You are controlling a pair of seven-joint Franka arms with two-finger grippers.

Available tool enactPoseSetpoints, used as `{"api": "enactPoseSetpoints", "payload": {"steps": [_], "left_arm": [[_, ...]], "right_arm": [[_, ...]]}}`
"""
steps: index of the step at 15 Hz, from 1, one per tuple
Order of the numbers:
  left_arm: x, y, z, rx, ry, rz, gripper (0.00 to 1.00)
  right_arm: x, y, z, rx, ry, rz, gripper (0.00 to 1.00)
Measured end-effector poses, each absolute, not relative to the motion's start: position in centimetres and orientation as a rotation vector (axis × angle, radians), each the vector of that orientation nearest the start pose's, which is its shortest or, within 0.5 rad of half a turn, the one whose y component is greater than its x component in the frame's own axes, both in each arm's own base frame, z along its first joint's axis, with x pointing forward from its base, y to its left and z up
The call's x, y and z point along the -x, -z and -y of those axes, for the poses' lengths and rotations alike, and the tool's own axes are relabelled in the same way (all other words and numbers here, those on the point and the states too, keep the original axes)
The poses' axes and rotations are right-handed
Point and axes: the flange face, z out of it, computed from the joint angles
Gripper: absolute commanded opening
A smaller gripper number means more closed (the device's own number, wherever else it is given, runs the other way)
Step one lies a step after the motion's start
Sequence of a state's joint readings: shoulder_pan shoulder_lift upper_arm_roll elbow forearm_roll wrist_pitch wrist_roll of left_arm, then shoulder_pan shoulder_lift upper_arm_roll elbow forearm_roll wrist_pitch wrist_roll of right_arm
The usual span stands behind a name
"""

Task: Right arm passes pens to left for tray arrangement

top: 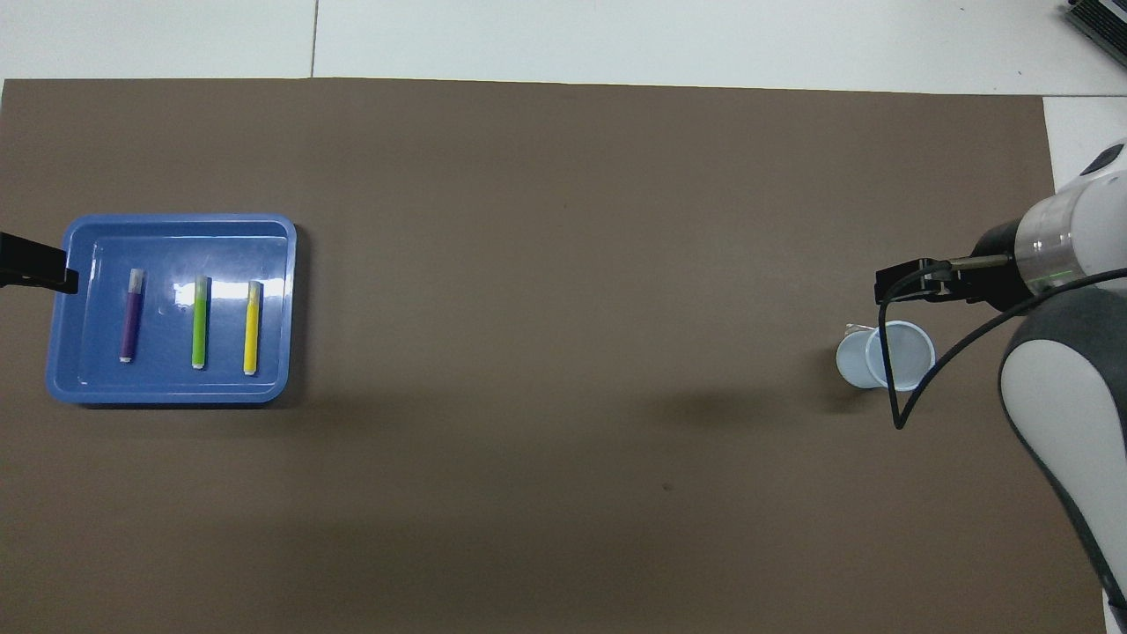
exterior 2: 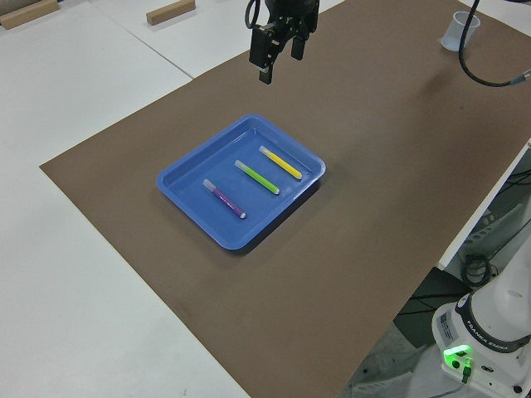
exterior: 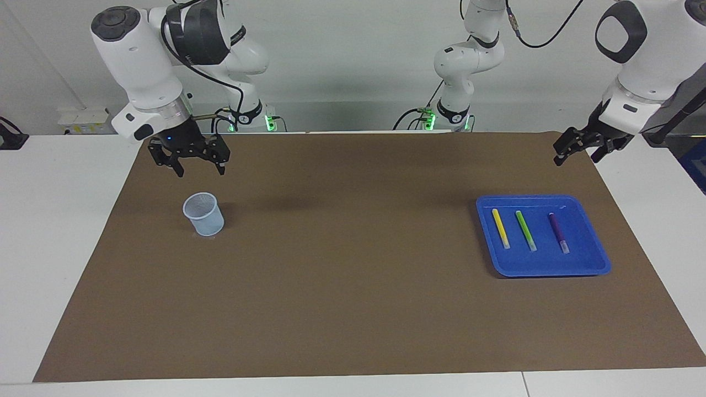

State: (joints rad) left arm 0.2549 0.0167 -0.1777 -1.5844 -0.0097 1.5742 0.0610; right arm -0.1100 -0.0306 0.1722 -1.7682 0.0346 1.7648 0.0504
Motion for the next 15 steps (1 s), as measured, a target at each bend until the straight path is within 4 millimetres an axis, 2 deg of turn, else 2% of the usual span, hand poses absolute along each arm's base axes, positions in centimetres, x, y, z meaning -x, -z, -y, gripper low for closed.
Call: {"api": "enactPoseSetpoints", "payload": {"steps": [3,6,10,12,15], "left_arm": [[-54.8,-63.0,-4.1,3.159,-0.071,0.025,1.00],[-54.3,-63.6,-3.7,3.159,-0.117,0.019,1.00],[-53.3,-66.3,-6.5,3.198,-0.102,0.115,1.00],[-53.0,-66.7,-7.5,3.211,-0.092,0.148,1.00],[-53.2,-66.9,-6.9,3.211,-0.068,0.128,1.00]], "right_arm": [[-55.5,-56.4,-3.9,3.111,0.038,0.008,1.00],[-55.5,-56.4,-3.8,3.111,0.036,0.007,1.00],[-55.3,-56.4,-3.8,3.112,0.019,0.008,1.00],[-55.3,-56.4,-3.9,3.112,0.014,0.009,1.00],[-55.3,-56.5,-3.9,3.112,0.015,0.009,1.00]]}}
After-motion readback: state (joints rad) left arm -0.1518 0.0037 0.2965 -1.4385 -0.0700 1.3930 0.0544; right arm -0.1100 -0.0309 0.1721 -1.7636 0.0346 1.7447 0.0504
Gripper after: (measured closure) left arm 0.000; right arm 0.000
